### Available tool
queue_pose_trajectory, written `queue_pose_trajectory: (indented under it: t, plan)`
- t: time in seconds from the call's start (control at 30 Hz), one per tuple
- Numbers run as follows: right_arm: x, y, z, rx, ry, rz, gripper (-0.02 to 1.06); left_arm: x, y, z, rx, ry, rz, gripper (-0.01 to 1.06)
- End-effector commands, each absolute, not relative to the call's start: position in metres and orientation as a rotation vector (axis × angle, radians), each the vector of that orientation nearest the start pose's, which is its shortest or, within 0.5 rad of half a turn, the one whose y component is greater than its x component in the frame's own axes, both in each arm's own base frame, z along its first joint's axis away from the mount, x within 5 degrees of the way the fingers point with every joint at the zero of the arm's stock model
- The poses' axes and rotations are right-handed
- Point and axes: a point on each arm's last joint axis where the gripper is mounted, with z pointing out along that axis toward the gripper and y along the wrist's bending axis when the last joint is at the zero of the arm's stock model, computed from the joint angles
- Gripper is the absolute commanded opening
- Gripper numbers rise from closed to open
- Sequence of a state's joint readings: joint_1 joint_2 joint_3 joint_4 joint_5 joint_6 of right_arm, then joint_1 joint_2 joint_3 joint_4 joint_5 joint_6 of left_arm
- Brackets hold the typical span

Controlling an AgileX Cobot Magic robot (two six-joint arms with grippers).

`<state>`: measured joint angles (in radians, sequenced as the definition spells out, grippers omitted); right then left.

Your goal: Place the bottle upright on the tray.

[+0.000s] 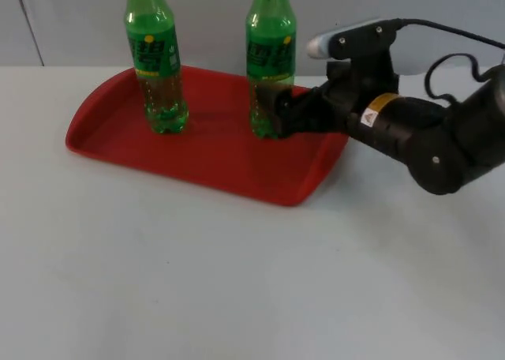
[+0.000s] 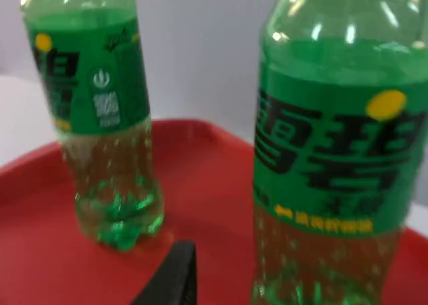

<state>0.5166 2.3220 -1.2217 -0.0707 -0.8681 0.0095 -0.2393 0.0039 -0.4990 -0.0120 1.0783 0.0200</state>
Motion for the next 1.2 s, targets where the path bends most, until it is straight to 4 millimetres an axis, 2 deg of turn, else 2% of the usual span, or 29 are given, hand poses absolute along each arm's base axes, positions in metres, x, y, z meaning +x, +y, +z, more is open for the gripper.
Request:
queue_pose_trajectory:
  t: [0.0, 0.3, 0.33, 0.47, 0.53, 0.67, 0.87, 1.03, 1.17]
  plan:
    - [0.386, 0.23, 0.099, -0.537, 1.68, 0.402, 1.05, -0.005, 0.0, 0.275, 0.269, 2.051, -0.156, 1.05]
    - [0.339, 0.201, 0.13, -0.593, 1.885, 0.351, 1.05, -0.005, 0.0, 0.275, 0.269, 2.051, -0.156, 1.05]
    - [0.339, 0.201, 0.13, -0.593, 1.885, 0.351, 1.05, -0.005, 0.0, 0.275, 0.269, 2.051, -0.156, 1.05]
    - [0.317, 0.193, 0.148, -0.634, 1.982, 0.327, 1.05, -0.005, 0.0, 0.275, 0.269, 2.051, -0.156, 1.05]
    - [0.314, 0.194, 0.15, -0.645, 1.997, 0.325, 1.05, -0.005, 0.0, 0.275, 0.269, 2.051, -0.156, 1.05]
    - [0.298, 0.197, 0.17, -0.703, 2.064, 0.314, 1.05, -0.005, 0.0, 0.275, 0.269, 2.051, -0.156, 1.05]
    - [0.283, 0.201, 0.193, -0.74, 2.064, 0.322, 1.05, -0.005, 0.0, 0.275, 0.269, 2.051, -0.156, 1.05]
    - [0.276, 0.197, 0.208, -0.663, 2.11, 0.358, 1.05, -0.005, 0.0, 0.275, 0.269, 2.051, -0.156, 1.05]
    - [0.27, 0.191, 0.214, -0.675, 2.164, 0.334, 1.05, -0.005, 0.0, 0.275, 0.269, 2.051, -0.156, 1.05]
